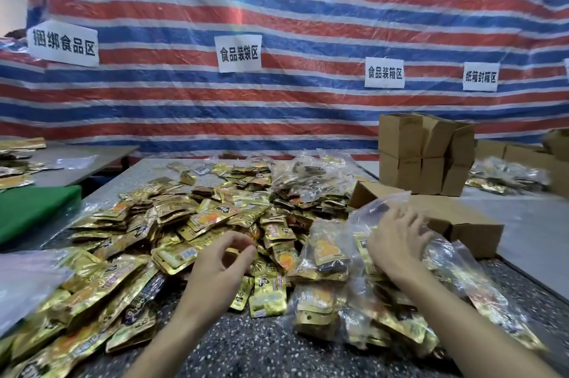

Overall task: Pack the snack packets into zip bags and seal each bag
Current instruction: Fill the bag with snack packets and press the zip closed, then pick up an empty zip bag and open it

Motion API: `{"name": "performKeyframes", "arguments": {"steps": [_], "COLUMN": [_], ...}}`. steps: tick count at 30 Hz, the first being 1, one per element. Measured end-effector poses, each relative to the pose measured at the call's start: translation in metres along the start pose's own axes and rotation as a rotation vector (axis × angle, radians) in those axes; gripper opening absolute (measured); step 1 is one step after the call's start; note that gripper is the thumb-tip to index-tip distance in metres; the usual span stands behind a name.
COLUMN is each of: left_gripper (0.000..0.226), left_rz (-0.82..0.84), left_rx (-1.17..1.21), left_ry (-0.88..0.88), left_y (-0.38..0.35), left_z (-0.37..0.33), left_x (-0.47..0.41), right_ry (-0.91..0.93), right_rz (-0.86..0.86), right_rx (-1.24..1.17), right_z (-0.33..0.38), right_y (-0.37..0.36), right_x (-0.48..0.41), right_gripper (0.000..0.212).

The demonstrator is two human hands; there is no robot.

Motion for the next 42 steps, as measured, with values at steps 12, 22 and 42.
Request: {"name": "performKeyframes", "arguments": {"steps": [12,22,42], "left_gripper": [0.012,0.036,0.04], "left_rz": [-0.096,-0.331,-0.512], "left_rx": [-0.057,-0.96,-1.046], "left_ry": [-0.083,0.359,0.692], "left_y": [0.057,0.254,0.299], "left_z": [-0.009,0.082,0.112], "left_x": [0.011,0.026,0.066], "right_ry": [0.805,1.035,1.015], "right_rz": [0.035,0.314,0.497], "right_rx": [-0.744,-0.848,-0.707], "right_z": [0.133,0.167,0.18], "right_y": [0.031,0.011,-0.023], "right_x": [0.096,0.15,0.173], "right_gripper": [0.011,0.014,0.011]}}
Point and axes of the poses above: each hand's wrist, its own x-axis away from the middle knuckle, its own y-axis out of the back of the hand, z = x × y, the point moved 4 cm from there along -x, towards the middle knuckle
